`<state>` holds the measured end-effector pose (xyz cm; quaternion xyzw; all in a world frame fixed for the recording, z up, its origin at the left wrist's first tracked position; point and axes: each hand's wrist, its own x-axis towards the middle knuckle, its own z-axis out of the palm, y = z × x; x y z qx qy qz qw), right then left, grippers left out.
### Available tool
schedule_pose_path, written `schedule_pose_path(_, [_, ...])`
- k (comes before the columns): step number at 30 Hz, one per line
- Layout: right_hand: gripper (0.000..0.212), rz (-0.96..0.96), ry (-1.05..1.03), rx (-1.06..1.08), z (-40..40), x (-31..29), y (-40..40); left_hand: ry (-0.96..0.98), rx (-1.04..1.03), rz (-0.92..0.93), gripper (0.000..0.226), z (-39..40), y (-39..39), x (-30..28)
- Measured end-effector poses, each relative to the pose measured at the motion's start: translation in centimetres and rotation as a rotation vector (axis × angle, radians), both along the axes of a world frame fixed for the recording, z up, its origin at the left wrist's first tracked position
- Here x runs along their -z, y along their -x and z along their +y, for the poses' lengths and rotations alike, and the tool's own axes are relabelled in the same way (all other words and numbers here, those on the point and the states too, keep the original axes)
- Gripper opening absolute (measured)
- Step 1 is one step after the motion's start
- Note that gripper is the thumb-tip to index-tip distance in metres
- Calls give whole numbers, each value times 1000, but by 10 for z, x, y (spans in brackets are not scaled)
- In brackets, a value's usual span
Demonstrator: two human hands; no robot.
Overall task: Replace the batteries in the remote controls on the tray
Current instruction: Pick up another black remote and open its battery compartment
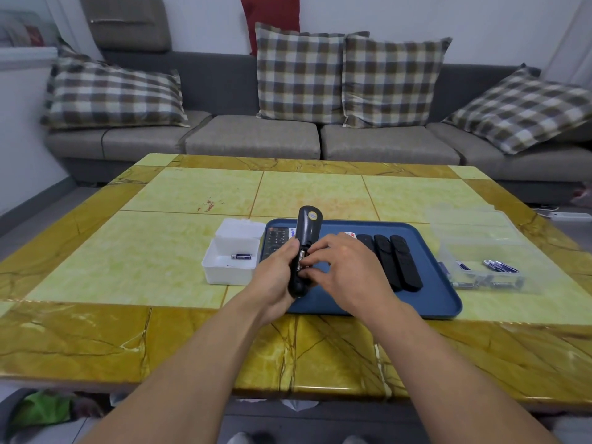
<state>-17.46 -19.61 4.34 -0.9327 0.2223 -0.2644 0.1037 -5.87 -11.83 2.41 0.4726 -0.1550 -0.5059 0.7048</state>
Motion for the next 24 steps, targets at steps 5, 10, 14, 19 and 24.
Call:
schedule_pose_path(5, [17,25,199,-11,3,-1,1,-56,-21,29,39,2,-1,0])
schedule_pose_path(10, [3,-55,276,29,3,5,-3,-95,11,114,34,2,6,-3])
schedule_pose_path(14, [6,-152,171,119,-8,1,4,-21,36,91,38,3,9,-7])
schedule_pose_path(19, [13,-146,59,108,-2,-1,5,24,63,64,41,3,3,-6])
schedule_pose_path(24, [17,-74,-99,92,-3,0,2,54,91,-33,42,5,6,-1])
